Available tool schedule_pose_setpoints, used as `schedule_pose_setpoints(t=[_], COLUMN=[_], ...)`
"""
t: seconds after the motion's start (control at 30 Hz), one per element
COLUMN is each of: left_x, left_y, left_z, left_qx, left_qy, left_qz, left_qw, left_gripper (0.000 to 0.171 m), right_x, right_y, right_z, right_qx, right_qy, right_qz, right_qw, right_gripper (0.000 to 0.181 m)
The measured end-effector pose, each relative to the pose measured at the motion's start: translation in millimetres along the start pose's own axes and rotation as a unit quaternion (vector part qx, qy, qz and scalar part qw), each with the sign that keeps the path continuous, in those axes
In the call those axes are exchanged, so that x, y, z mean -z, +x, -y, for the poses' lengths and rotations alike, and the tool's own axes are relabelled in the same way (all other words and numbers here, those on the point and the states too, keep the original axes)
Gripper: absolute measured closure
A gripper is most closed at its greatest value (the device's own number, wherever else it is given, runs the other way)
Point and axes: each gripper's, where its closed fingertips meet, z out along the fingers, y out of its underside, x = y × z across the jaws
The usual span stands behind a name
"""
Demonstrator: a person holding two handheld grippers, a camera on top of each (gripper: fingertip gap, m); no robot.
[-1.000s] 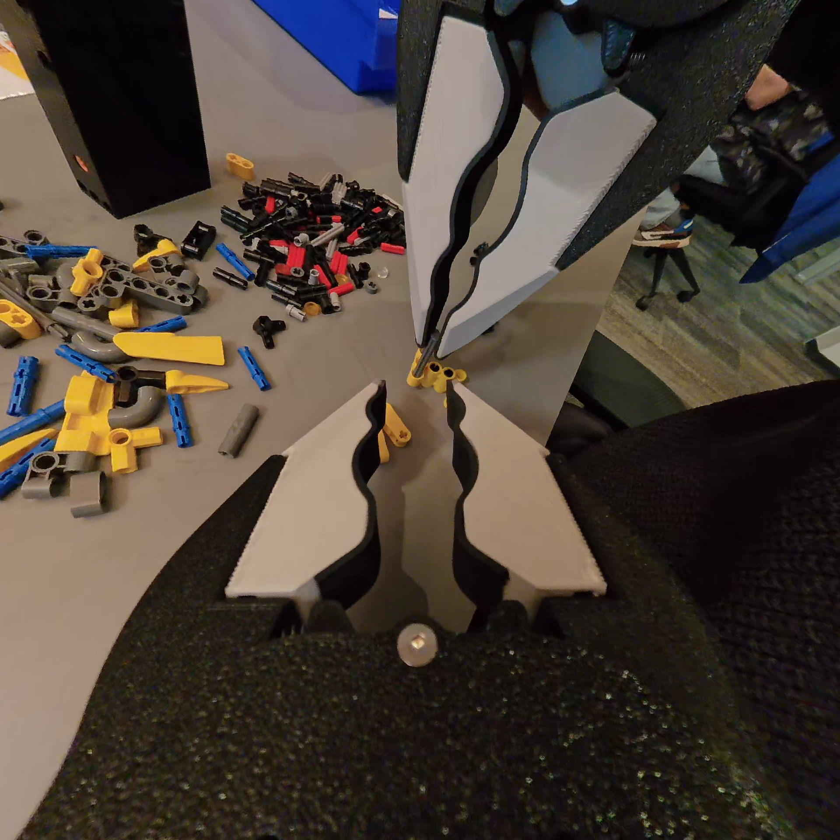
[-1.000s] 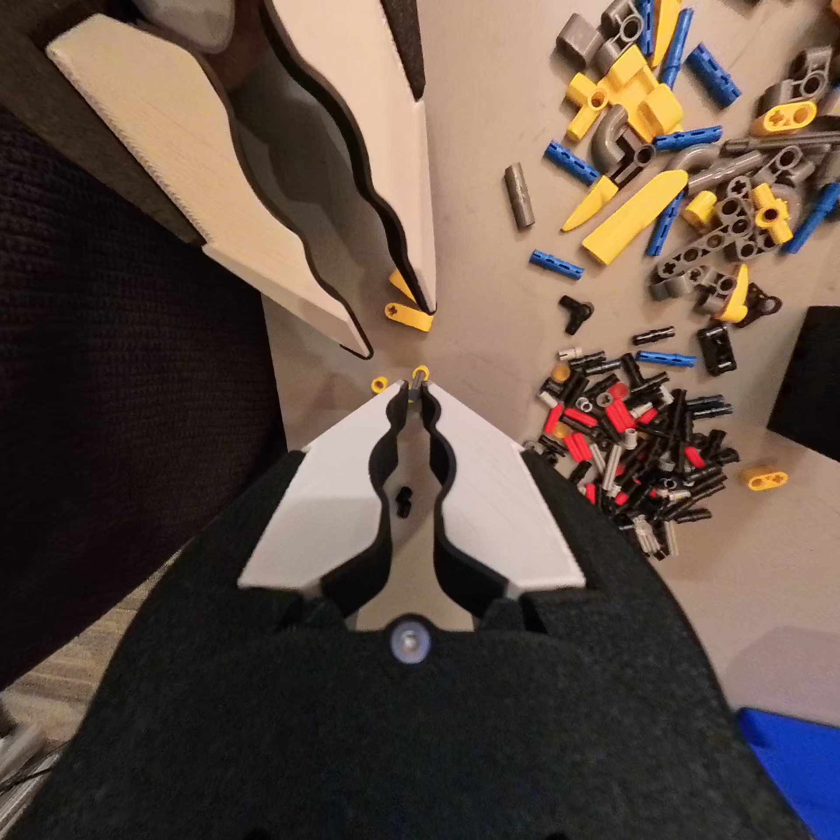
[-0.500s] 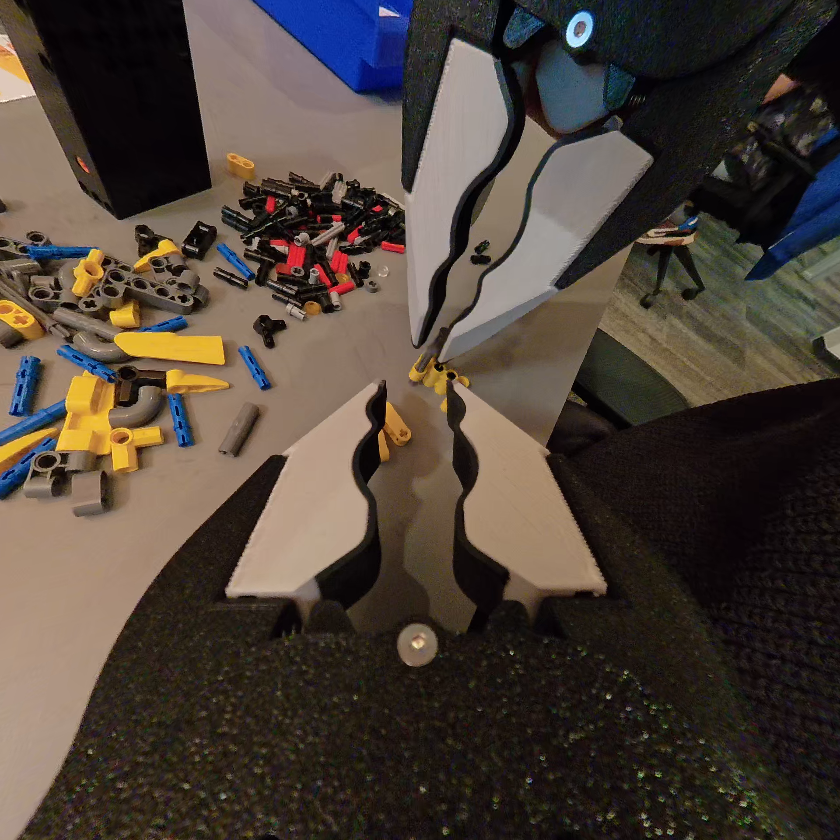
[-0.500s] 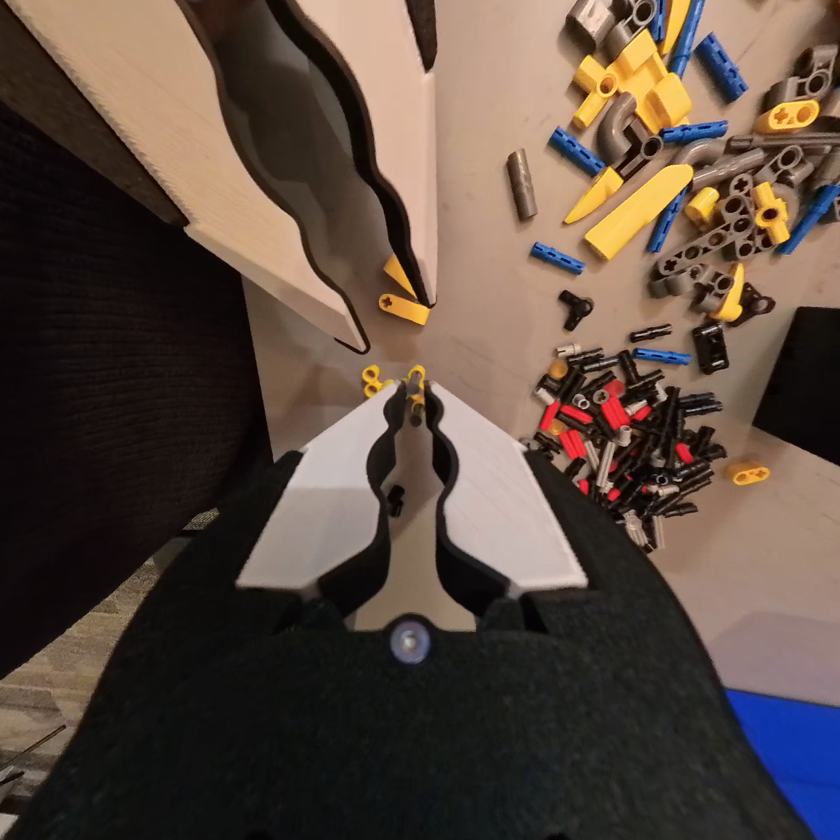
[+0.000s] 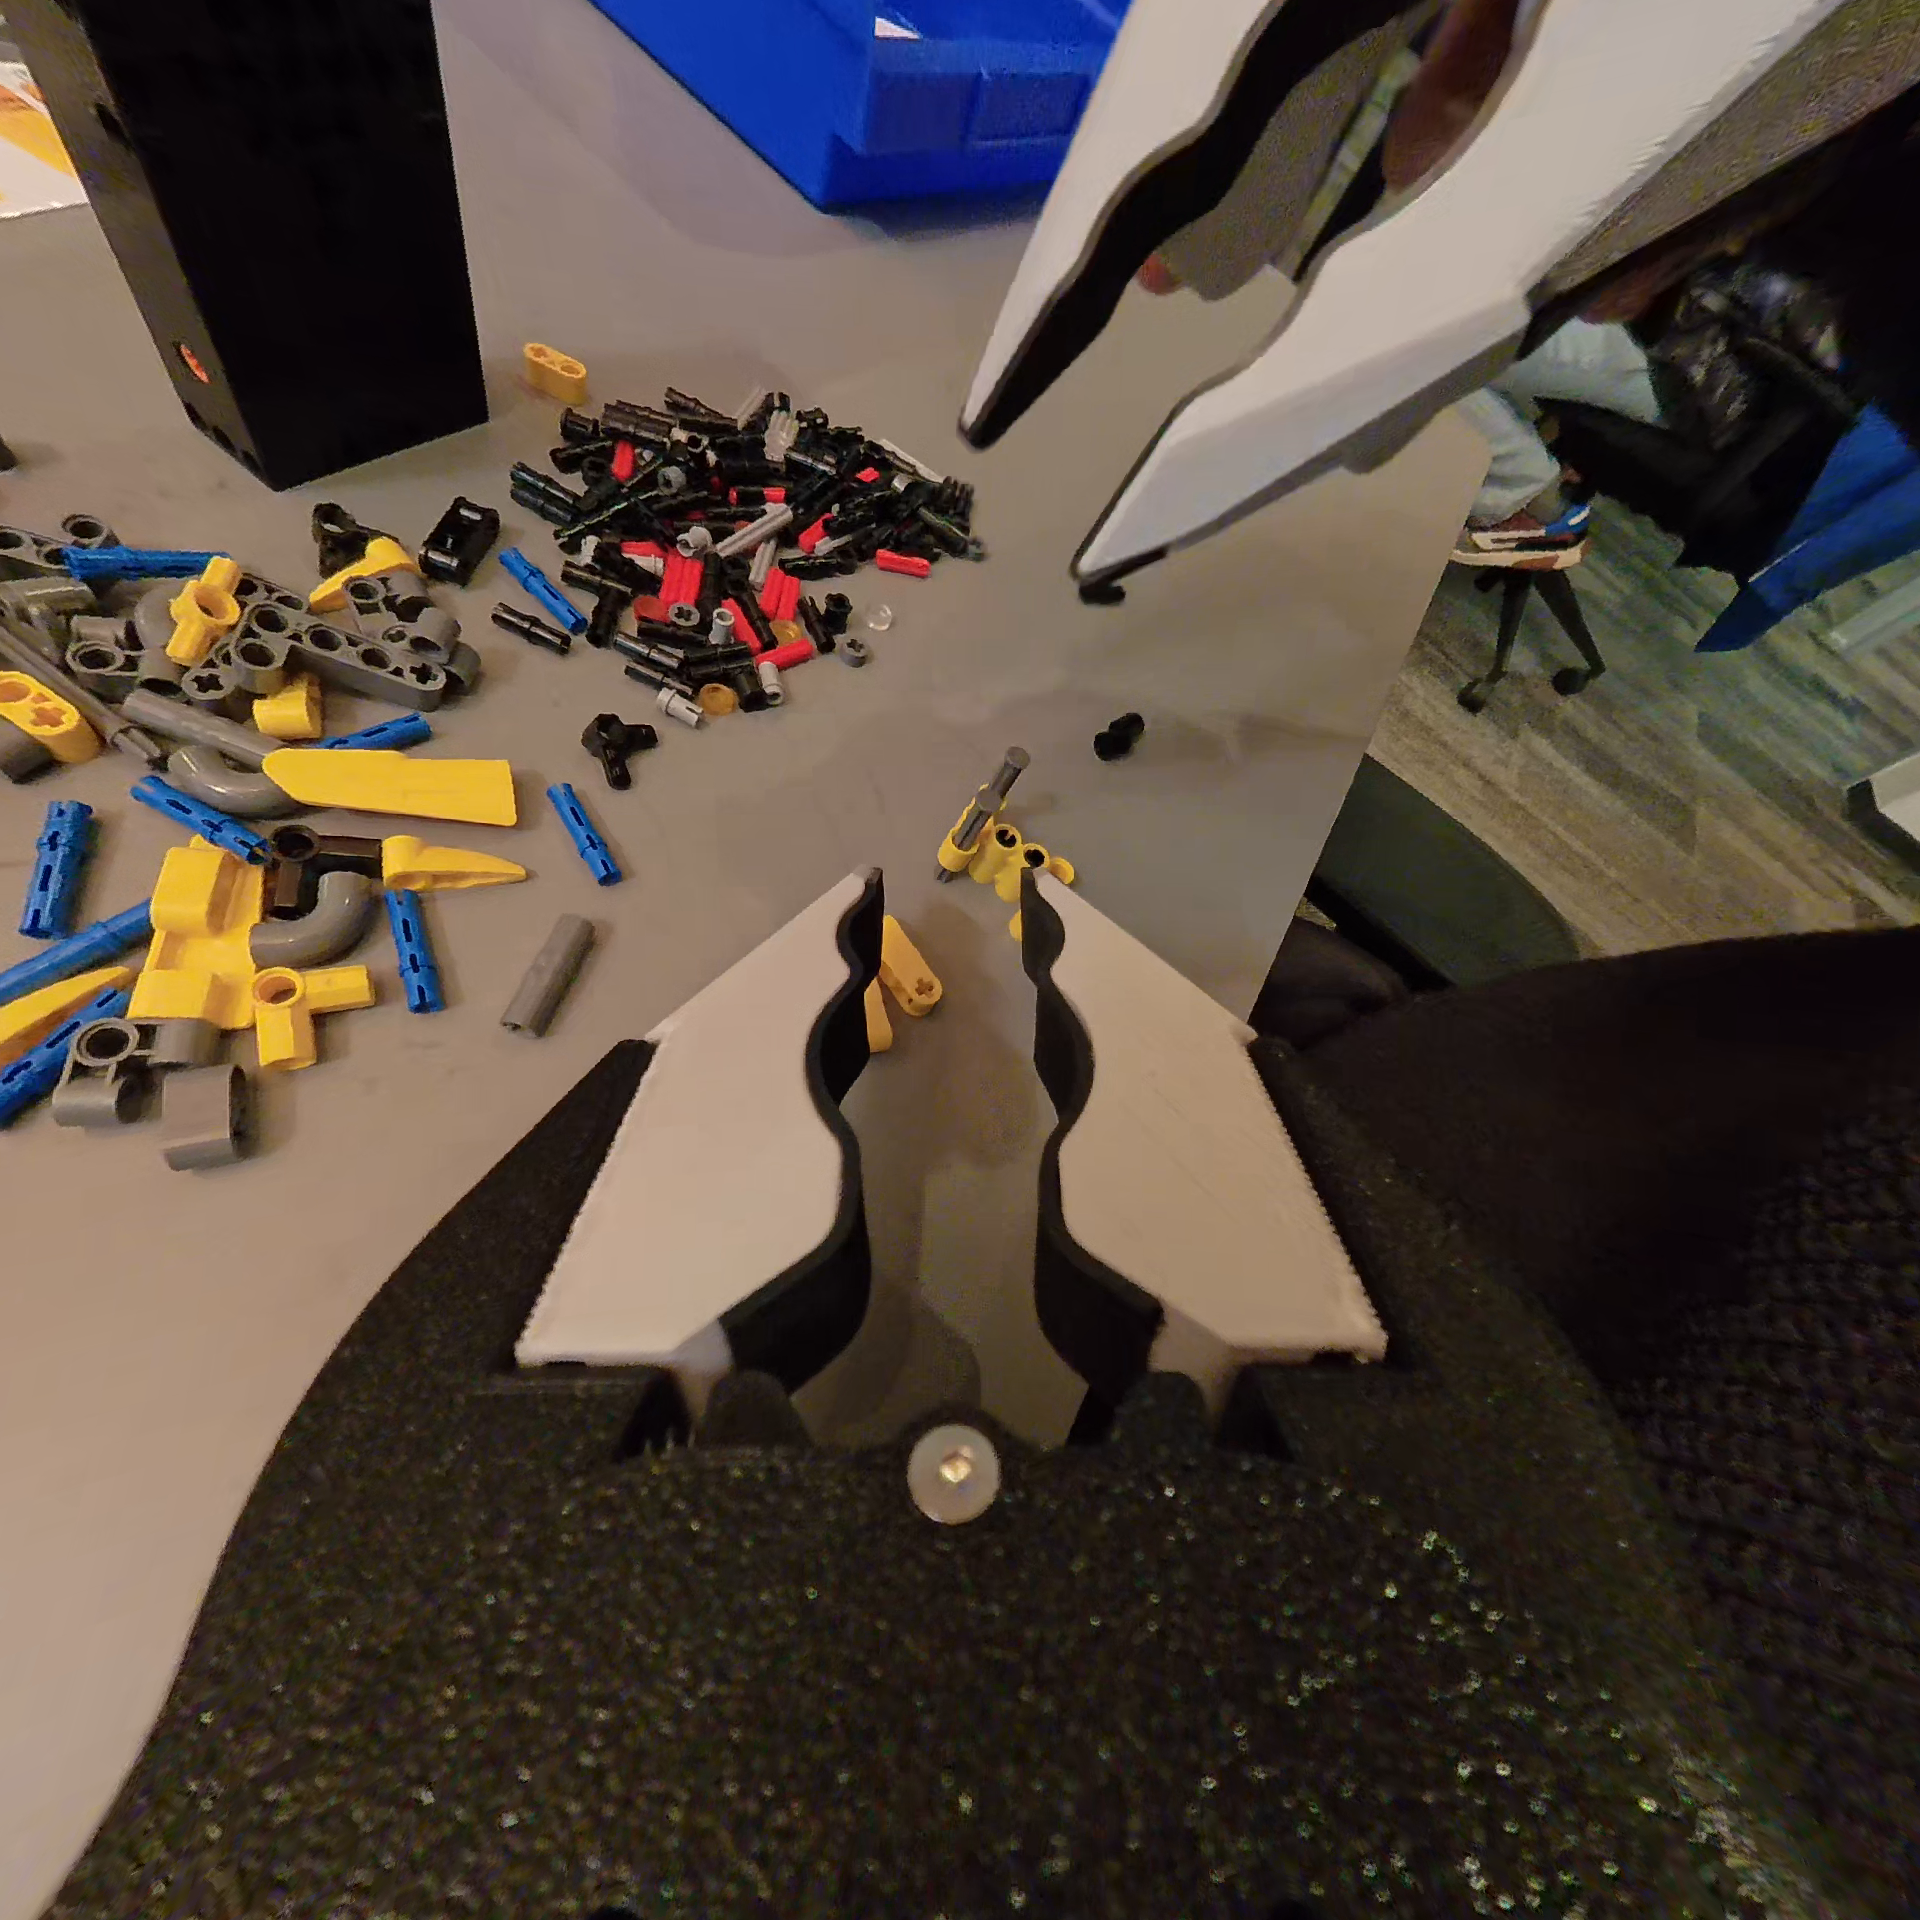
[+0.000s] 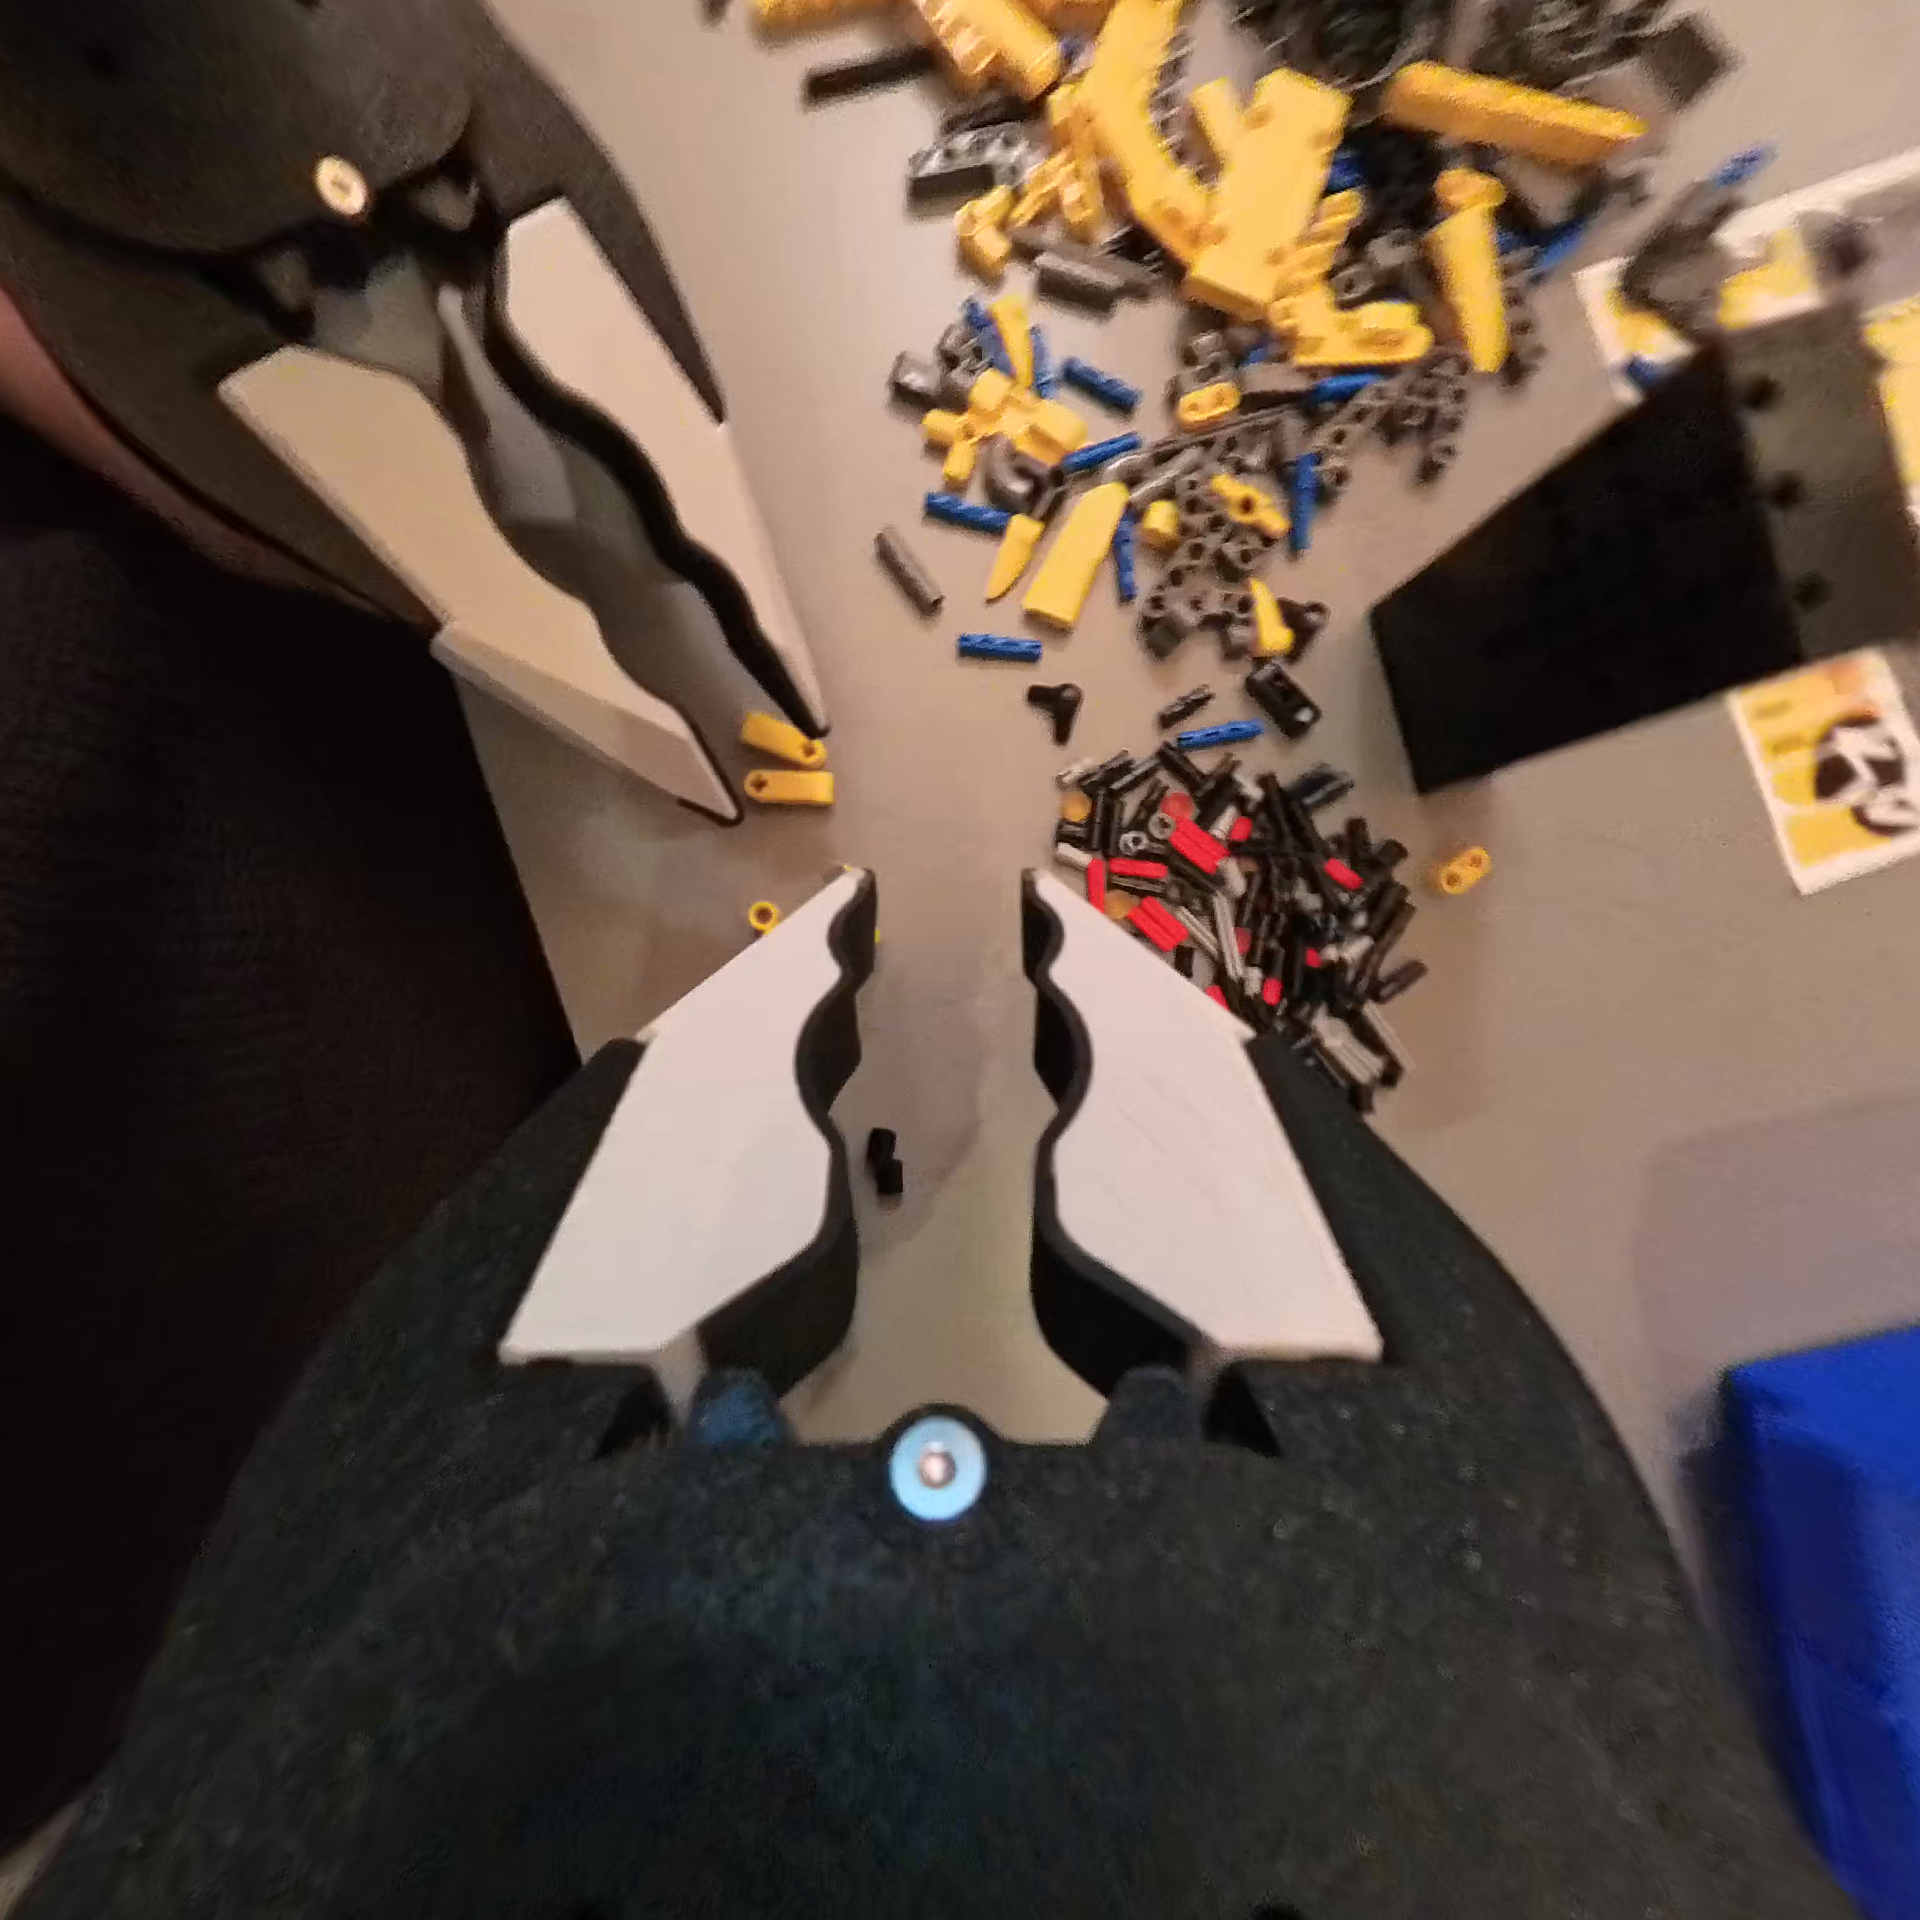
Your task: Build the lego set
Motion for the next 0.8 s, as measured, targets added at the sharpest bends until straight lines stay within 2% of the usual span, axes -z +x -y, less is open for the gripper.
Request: schedule_pose_setpoints(t=[0.13, 0.27, 0.47, 0.67, 0.8], left_x=[-1, 0, 0, 2, 1], left_y=[-1, -2, -7, -9, -10], left_z=[-1, 0, 2, 3, 3], left_qx=[-0.004, -0.004, 0.008, -0.004, -0.001], left_qy=[-0.003, 0.0, 0.003, 0.012, 0.01], left_qz=[0.005, 0.01, 0.021, 0.042, 0.042], left_qw=[1.0, 1.0, 1.0, 0.999, 0.999], left_gripper=[0.146, 0.146, 0.146, 0.146, 0.146], right_x=[12, 1, -21, -40, -47], right_y=[3, -14, -43, -43, -39], right_z=[-13, -33, -39, -34, -38], right_qx=[-0.101, -0.196, -0.156, -0.215, -0.228], right_qy=[0.091, 0.151, 0.159, 0.159, 0.145], right_qz=[-0.038, -0.053, -0.133, -0.11, -0.1], right_qw=[0.99, 0.967, 0.966, 0.957, 0.958], right_gripper=[0.151, 0.144, 0.142, 0.142, 0.149])
